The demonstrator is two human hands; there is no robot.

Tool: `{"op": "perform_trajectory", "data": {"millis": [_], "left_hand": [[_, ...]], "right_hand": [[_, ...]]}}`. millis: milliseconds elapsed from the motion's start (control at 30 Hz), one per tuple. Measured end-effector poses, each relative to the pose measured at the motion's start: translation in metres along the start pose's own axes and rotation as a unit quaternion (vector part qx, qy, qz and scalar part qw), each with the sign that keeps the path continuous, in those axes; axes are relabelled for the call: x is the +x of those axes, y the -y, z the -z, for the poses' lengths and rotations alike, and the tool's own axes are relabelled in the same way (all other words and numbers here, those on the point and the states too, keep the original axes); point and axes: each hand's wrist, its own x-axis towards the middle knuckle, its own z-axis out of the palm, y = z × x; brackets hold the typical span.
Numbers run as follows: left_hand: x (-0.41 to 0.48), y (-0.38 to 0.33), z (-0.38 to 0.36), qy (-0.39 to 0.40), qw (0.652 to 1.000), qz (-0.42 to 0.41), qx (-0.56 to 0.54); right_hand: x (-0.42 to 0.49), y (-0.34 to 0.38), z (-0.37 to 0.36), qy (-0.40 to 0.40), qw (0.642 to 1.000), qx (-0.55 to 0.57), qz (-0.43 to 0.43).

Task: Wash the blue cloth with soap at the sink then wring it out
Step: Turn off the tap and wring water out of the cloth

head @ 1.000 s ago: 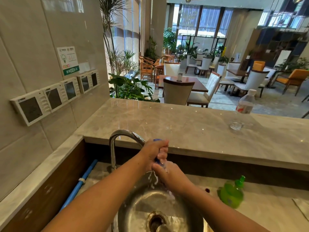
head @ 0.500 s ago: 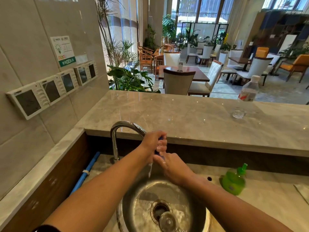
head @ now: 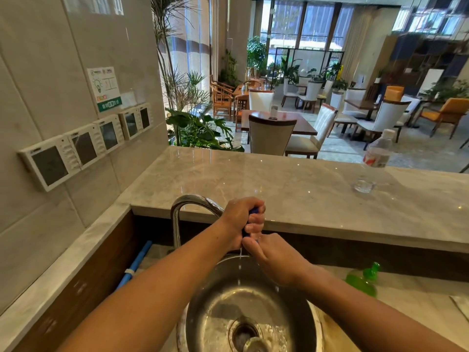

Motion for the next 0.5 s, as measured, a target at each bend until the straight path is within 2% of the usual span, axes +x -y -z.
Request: {"op": "perform_trajectory", "data": {"millis": [133,400,500], "left_hand": [[-0.003,0.01,0.005,-0.035,0.999,0.001,0.013],[-0.013,0.017,0.005,-0.08,0.996,-0.005,0.037],[-0.014,0.018,0.005,-0.085,0.995,-0.011,0.046]], "right_hand": [[0.001,-0.007,-0.015,0.001,0.999,-0.052,0.001],[-0.002,0.003,-0.021,0.03,0.997,-0.074,0.013],[-0.005,0.005,-0.022,0.023,0.999,-0.049,0.002]]}}
